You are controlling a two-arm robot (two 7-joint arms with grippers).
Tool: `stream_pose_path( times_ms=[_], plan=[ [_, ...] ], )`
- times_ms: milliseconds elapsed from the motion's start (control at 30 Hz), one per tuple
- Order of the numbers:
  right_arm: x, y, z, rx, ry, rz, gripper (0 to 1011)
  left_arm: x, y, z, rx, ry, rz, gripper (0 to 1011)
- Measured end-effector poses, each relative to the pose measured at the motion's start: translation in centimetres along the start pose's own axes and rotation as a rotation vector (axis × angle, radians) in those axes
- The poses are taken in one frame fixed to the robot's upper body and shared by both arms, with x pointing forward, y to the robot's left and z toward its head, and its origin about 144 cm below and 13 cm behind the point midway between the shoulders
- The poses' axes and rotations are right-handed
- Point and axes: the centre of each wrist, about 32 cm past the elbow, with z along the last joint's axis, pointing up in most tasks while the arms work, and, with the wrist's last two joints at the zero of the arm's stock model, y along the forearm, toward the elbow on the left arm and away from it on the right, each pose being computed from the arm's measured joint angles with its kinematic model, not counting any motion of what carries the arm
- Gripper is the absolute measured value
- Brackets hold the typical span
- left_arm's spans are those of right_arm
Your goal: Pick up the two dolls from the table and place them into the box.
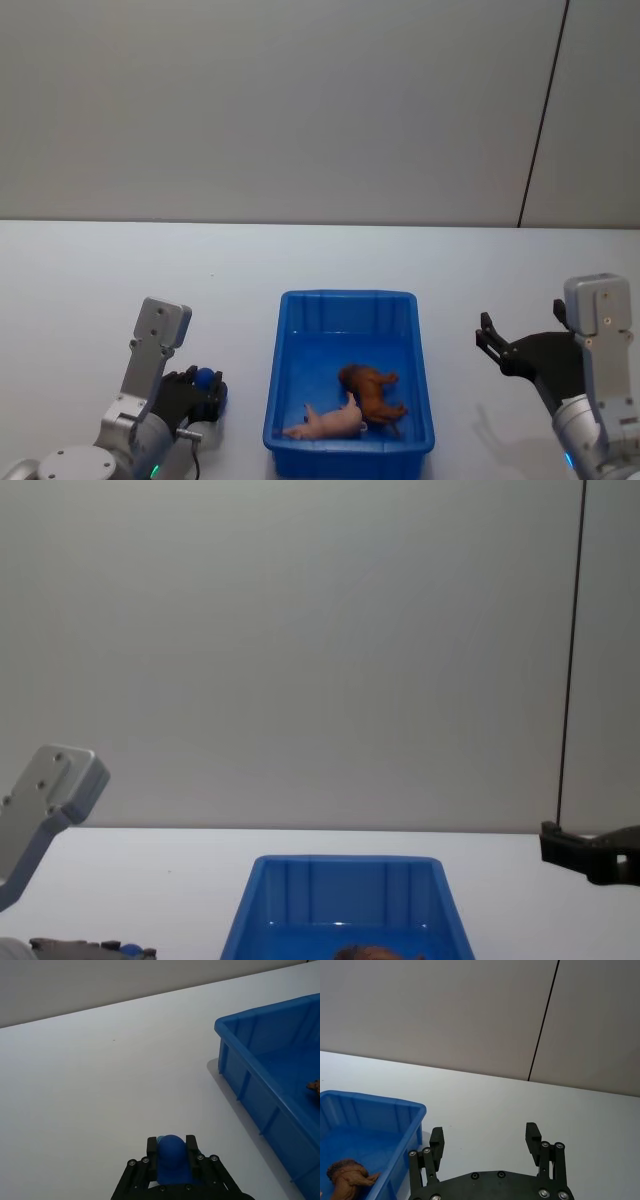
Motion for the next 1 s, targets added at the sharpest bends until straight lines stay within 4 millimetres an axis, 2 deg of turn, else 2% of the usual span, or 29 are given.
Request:
stream_pose_path(
  times_ms=[67, 133, 500, 1000],
  plan=[
    [0.0, 0.0, 0.0, 0.000, 0.000, 0.000, 1003, 0.0, -0.1, 0.0, -0.001, 0.003, -0.001, 314],
    [0.0, 0.0, 0.0, 0.000, 0.000, 0.000, 1003, 0.1, -0.2, -0.1, -0.003, 0.006, -0.004, 290],
    [0.0, 0.0, 0.0, 0.000, 0.000, 0.000, 1003, 0.1, -0.4, 0.4, -0.030, 0.002, -0.014, 220],
    [0.0, 0.0, 0.0, 0.000, 0.000, 0.000, 1002, -0.4, 1.0, 4.1, -0.181, -0.075, -0.056, 145]
  ],
)
